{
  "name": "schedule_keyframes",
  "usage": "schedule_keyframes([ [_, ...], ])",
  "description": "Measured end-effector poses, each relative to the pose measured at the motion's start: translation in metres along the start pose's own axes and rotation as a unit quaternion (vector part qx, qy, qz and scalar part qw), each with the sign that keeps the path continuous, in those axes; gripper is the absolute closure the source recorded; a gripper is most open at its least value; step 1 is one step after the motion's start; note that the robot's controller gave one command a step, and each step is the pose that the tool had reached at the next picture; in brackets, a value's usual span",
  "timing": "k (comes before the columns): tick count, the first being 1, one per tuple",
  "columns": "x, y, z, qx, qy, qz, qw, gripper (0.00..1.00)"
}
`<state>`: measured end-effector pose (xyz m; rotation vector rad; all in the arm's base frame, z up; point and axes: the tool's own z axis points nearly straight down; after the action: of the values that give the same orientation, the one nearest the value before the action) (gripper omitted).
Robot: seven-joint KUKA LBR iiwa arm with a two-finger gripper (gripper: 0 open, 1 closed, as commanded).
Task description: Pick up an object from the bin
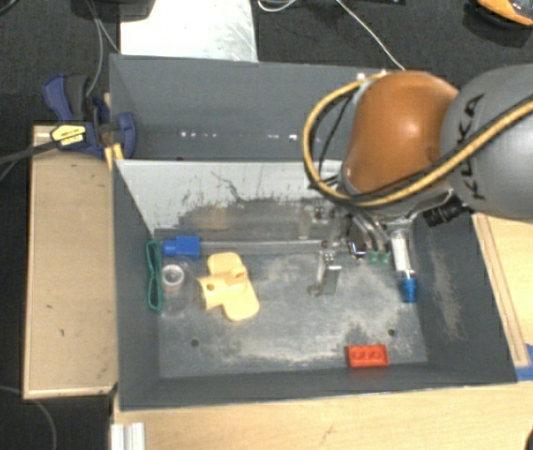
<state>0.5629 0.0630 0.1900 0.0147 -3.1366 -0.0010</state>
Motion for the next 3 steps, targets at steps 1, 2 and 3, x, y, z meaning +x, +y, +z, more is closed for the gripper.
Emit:
schedule_keyframes([
  [1,0.000,0.000,-0.003,0.000,-0.0020,0.000,1.0000,0.00],
  [2,0.032,0.019,-0.055,-0.001,-0.0037,-0.041,0.9992,0.00],
  [3,-0.018,0.041,0.036,-0.001,-0.0045,0.060,0.9982,0.00],
])
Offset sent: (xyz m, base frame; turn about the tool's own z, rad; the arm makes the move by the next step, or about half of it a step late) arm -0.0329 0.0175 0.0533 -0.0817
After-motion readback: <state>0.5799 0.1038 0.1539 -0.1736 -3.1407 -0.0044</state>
